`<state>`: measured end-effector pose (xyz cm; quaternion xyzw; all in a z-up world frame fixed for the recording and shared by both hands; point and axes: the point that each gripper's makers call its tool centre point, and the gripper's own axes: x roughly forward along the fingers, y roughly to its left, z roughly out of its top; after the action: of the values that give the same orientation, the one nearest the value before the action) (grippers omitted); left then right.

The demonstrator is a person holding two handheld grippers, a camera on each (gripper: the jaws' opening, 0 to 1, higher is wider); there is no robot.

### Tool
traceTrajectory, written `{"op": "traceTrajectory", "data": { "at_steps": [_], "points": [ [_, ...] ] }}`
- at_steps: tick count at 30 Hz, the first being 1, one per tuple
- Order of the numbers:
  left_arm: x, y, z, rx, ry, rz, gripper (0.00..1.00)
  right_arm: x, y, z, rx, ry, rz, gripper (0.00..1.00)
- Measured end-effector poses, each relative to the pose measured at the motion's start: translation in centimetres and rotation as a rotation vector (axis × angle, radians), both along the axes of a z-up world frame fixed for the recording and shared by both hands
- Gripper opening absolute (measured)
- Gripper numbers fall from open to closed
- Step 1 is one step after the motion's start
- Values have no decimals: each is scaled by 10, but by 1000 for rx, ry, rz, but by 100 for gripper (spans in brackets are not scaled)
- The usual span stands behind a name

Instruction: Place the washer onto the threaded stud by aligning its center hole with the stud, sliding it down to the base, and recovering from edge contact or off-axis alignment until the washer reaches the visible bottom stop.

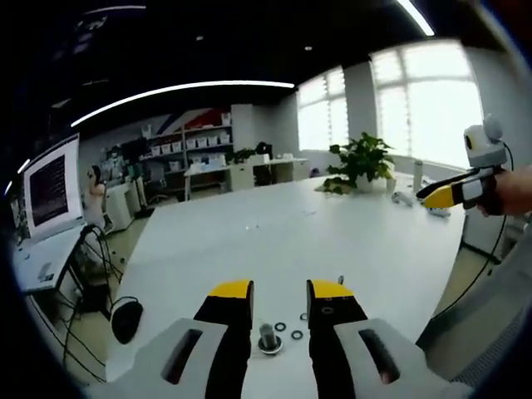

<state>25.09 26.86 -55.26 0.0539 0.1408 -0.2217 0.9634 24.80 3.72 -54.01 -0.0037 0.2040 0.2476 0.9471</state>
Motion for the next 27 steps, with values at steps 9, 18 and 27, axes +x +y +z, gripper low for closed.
{"op": "traceTrajectory", "data": {
  "at_steps": [9,18,27],
  "points": [
    [0,-4,3,47,-33,-23,23,6,20,-22,-79,38,84,50],
    [4,13,11,-13,-51,45,24,11,43,-49,-139,85,179,44],
    [2,7,12,27,-66,33,24,8,70,-85,-211,158,277,38]
  ]
}}
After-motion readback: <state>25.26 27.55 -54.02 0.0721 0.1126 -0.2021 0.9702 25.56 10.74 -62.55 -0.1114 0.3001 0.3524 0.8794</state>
